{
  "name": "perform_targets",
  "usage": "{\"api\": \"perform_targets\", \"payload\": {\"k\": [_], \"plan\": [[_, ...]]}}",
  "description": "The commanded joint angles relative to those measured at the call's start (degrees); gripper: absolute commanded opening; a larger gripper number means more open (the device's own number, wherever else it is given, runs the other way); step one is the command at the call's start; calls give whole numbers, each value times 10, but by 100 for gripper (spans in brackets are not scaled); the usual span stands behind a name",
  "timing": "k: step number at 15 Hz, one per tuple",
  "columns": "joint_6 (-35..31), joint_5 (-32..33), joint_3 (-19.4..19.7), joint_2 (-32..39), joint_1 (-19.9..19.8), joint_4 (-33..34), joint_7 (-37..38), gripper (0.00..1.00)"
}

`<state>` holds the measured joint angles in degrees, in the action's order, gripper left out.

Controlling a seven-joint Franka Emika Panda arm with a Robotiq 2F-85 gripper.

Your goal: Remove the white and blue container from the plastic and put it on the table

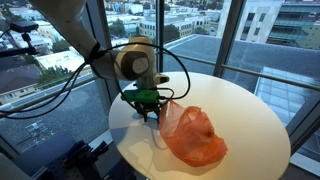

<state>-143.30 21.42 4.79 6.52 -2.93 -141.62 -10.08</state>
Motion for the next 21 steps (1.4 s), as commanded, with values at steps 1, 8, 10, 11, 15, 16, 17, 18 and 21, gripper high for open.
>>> {"api": "perform_targets", "payload": {"k": [1,8,10,11,15,16,17,18,21], "plan": [[1,4,1,-10,-3,-4,4,97],[32,-60,7,-51,-20,9,-8,100],[45,-73,13,-68,-26,18,2,100],[53,-82,16,-77,-30,23,4,100],[109,-112,24,-114,-40,48,19,100],[125,-119,26,-124,-42,54,22,100],[142,-125,28,-136,-44,60,24,100],[163,-131,29,-149,-46,67,23,100],[233,-140,34,-174,-50,96,23,100]]}}
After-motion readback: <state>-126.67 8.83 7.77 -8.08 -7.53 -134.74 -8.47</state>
